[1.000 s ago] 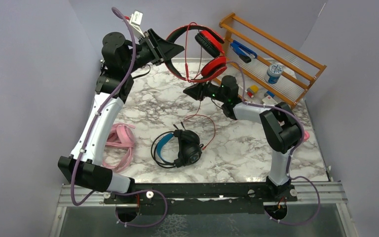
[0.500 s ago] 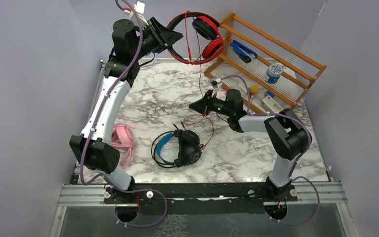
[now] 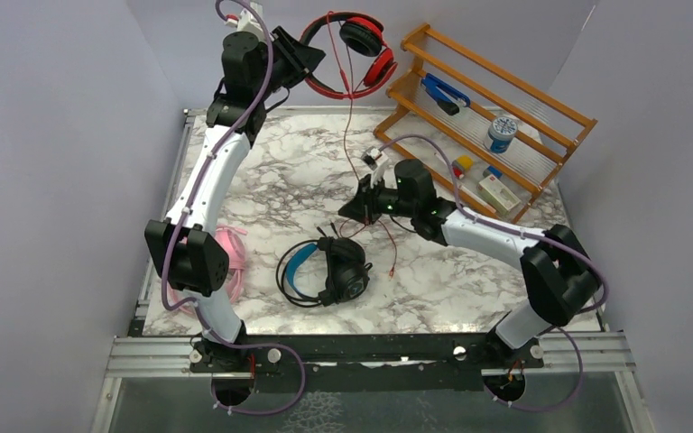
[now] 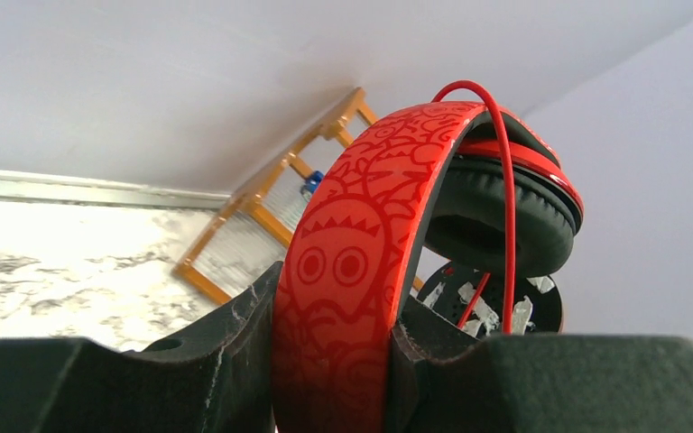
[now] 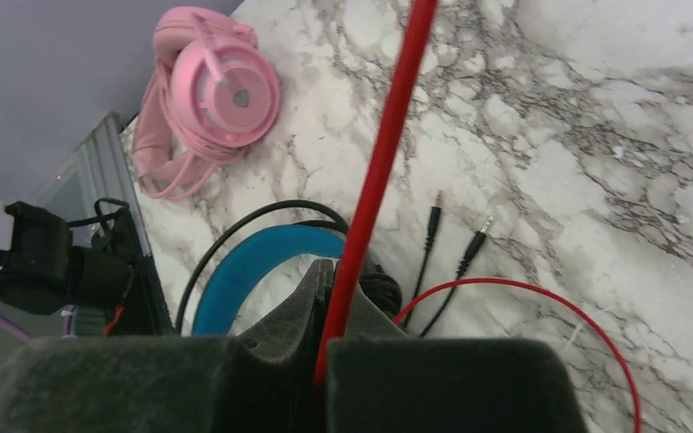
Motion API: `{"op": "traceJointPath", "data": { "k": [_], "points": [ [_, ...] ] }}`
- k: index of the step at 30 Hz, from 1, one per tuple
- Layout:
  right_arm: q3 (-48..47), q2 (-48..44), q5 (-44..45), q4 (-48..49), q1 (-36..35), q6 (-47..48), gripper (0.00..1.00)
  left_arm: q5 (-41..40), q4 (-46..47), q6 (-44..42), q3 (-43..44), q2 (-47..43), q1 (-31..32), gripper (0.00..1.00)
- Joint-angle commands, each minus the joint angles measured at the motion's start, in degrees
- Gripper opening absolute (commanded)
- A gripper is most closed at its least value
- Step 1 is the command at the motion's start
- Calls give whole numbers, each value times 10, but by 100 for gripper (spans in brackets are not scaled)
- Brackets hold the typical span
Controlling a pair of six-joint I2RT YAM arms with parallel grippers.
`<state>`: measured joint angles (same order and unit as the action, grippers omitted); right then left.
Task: Wrap the headphones
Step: Wrap the headphones cable around the headphones.
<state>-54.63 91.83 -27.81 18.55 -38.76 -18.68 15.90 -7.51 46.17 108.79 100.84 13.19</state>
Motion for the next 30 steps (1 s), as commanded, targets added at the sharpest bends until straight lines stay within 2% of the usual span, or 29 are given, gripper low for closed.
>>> {"op": "traceJointPath", "data": {
  "k": [1, 11, 19, 24, 30],
  "points": [
    [-24, -60, 41, -123, -46, 48, 1, -67, 58, -35, -11, 0, -2, 0],
    [-103, -165, 109, -338, -75, 83, 1, -94, 22, -161, -35, 16, -3, 0],
    [-277, -134, 269, -558, -75, 222, 1, -2, -36, -261, -80, -25, -2, 0],
    [-376, -97, 430, -576, -76, 324, 1, 54, -84, -293, -101, -58, -2, 0],
    [-476, -36, 543, -501, -74, 459, 1, 111, -102, -318, -153, -102, 12, 0]
  ]
}}
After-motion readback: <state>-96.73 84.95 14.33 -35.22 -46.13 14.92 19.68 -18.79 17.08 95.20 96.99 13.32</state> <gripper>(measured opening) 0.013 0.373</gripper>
